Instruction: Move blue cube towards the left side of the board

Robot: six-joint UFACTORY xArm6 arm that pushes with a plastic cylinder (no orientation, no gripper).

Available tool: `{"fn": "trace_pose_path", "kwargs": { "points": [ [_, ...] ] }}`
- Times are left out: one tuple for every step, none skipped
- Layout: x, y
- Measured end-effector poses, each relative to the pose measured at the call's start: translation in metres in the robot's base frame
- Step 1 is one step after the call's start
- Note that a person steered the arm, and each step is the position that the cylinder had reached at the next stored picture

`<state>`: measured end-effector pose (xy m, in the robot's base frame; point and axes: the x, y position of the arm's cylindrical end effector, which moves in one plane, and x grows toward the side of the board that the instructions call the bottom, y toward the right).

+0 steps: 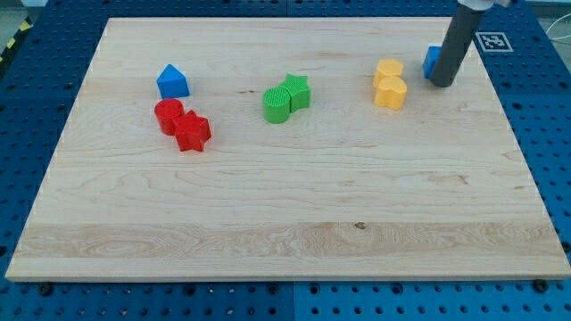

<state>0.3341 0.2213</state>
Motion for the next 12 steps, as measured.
{"fn": "trace_pose_path", "kwargs": {
  "points": [
    [-0.025,0.000],
    [-0.025,0.016],
    [-0.034,0.040],
    [-0.074,0.038],
    [-0.092,0.024],
    [-0.088,0.022],
    [-0.075,0.031],
    [-0.074,0.025],
    [-0.074,0.005],
    [-0.074,-0.013],
    [-0.073,-0.026],
    [-0.063,-0.032]
  ]
}}
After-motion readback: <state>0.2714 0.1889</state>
